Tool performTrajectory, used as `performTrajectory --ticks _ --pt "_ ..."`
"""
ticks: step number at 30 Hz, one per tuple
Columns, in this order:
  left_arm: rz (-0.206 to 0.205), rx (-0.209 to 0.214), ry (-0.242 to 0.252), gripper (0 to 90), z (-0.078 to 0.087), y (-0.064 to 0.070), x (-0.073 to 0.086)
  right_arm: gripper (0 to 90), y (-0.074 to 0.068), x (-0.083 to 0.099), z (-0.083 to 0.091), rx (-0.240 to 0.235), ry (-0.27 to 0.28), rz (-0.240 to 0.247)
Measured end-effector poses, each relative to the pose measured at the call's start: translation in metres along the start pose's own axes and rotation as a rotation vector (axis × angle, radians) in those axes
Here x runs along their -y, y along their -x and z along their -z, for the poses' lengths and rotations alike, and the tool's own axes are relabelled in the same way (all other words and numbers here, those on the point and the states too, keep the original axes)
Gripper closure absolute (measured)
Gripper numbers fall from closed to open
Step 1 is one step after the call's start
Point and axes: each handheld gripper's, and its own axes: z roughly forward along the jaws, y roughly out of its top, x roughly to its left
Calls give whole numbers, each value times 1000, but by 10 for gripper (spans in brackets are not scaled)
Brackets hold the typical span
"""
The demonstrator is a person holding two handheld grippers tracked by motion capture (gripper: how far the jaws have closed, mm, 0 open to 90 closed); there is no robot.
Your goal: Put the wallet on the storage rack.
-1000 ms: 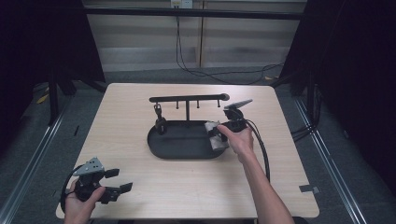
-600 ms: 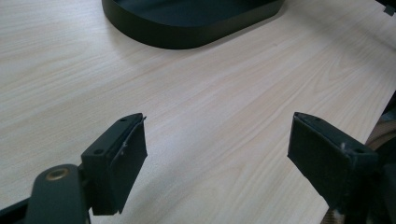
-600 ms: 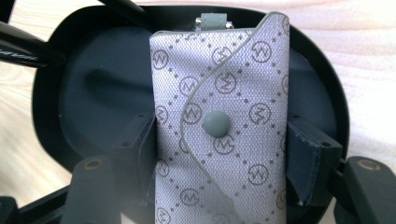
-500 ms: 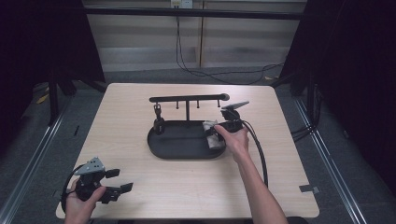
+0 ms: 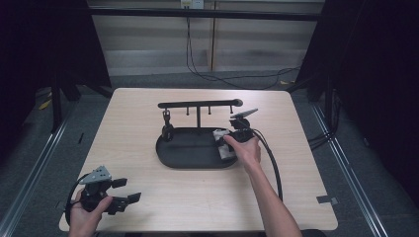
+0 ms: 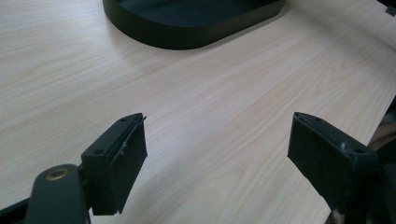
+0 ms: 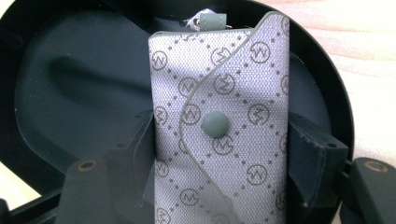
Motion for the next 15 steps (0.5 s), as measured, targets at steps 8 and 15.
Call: performTrajectory --ticks 8,15 --pt "-14 1 23 193 3 3 -1 282 -3 0 6 -5 48 12" --pt "-13 -1 34 193 3 2 -1 229 -5 3 17 -27 90 51"
